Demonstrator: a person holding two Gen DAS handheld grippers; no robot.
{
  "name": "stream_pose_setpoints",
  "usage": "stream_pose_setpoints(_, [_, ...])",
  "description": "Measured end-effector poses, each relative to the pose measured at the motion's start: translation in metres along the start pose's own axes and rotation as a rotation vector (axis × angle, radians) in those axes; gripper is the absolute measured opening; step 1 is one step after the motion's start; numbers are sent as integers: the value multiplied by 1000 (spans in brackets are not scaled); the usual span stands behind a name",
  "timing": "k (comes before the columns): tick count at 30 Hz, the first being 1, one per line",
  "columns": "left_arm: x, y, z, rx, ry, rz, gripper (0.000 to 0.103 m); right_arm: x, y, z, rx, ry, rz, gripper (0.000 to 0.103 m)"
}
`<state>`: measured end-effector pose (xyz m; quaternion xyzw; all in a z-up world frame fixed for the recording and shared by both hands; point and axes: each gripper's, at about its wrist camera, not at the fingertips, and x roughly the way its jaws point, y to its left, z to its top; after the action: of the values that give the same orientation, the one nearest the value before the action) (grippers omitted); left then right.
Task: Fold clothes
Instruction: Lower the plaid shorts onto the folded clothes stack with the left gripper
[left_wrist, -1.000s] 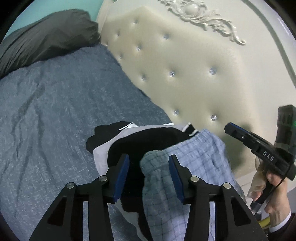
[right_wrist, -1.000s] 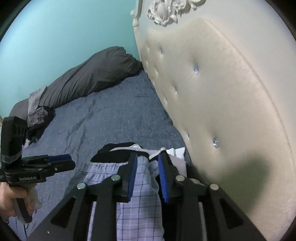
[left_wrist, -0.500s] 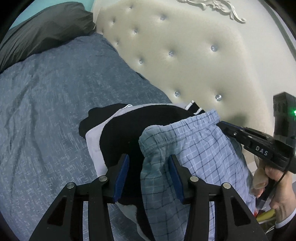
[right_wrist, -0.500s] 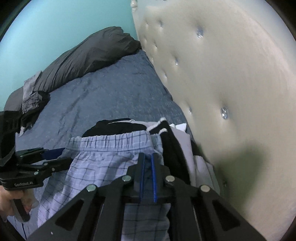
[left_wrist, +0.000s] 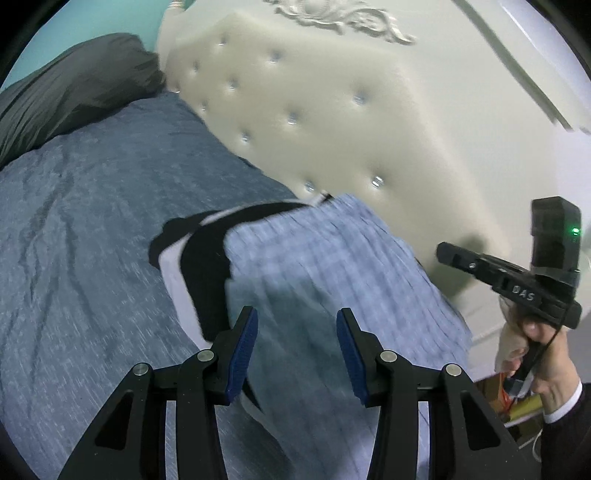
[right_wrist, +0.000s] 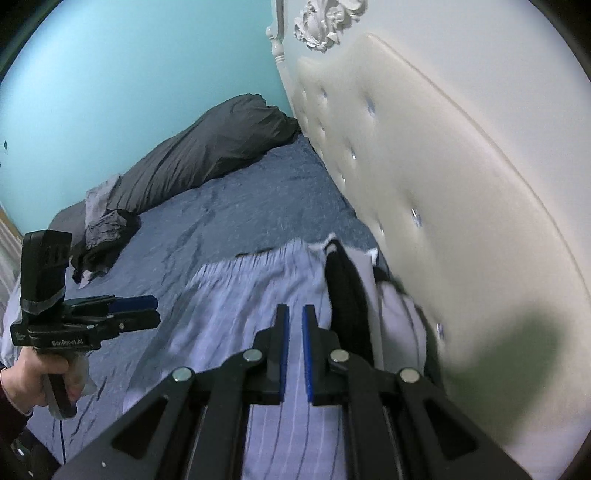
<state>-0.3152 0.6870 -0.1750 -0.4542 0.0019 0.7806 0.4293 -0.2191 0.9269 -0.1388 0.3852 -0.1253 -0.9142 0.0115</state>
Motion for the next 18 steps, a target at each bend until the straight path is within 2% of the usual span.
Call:
stream_pose_setpoints(6, [3, -19, -25, 28, 25, -9, 48, -2, -5, -34, 21, 21, 6, 6])
stream_pose_setpoints(11, [16, -22, -36, 28, 66, 7, 48, 7, -11, -54, 39, 52, -24, 6])
stream_pose_setpoints(18, [-3, -22, -38, 12, 28, -7, 48, -16, -7, -58, 47, -19, -13, 6])
